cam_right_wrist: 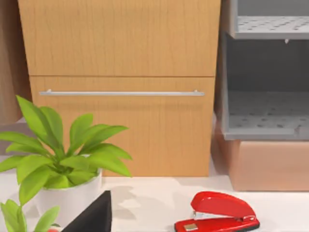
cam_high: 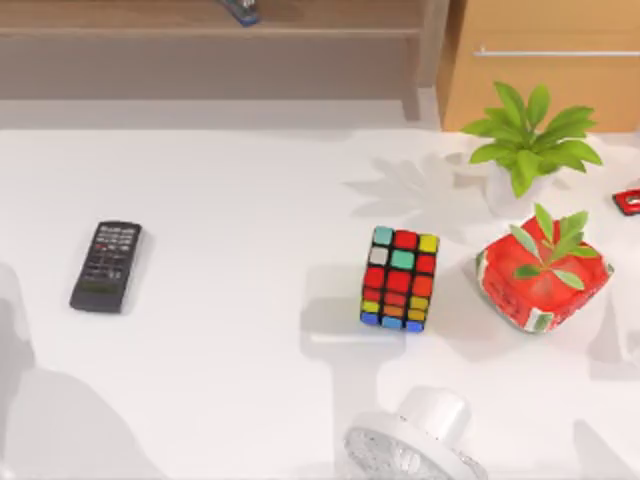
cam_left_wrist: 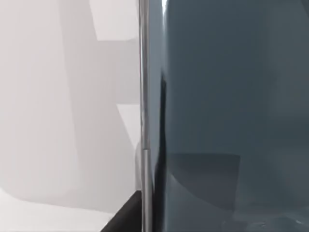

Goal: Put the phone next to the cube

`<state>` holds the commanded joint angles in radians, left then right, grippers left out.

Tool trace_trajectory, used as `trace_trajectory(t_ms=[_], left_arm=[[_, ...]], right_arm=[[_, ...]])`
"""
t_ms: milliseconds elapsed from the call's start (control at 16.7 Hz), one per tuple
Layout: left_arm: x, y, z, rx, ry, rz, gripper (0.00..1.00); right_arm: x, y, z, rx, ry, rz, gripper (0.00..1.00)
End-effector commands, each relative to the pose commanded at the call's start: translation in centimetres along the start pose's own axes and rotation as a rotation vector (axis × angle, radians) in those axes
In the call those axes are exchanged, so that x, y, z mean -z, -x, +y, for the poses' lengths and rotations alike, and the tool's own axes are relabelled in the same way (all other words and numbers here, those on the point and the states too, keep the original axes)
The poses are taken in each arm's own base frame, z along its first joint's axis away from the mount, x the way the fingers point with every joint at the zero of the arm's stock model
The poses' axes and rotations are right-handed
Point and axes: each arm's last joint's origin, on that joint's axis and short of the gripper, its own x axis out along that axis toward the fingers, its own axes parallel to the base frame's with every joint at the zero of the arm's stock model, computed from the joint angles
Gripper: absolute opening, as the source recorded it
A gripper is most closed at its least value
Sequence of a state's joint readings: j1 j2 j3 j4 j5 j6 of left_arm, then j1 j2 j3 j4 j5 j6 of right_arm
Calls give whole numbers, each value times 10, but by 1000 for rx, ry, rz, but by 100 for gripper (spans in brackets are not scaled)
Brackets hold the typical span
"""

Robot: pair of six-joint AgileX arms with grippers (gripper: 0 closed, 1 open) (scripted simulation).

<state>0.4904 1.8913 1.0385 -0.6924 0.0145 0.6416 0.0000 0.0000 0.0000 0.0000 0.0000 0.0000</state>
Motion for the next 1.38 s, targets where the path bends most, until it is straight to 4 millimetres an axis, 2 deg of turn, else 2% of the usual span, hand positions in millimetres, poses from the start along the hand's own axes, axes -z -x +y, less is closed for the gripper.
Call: trace_trajectory(t_ms=[180, 600, 900, 960, 1200, 1380], left_arm=[[0, 0, 0, 0, 0, 0, 0], [-1, 27, -1, 5, 2, -14, 0], [-1, 26, -1, 7, 1, -11, 0], [-4, 30, -2, -2, 3, -27, 0], [-39, 65, -21, -50, 32, -146, 0], [-80, 93, -59, -47, 88, -238, 0]], right_arm=[[0, 0, 0, 0, 0, 0, 100], [0, 0, 0, 0, 0, 0, 100], [0, 0, 0, 0, 0, 0, 100], [0, 0, 0, 0, 0, 0, 100], [0, 0, 0, 0, 0, 0, 100], [0, 0, 0, 0, 0, 0, 100]])
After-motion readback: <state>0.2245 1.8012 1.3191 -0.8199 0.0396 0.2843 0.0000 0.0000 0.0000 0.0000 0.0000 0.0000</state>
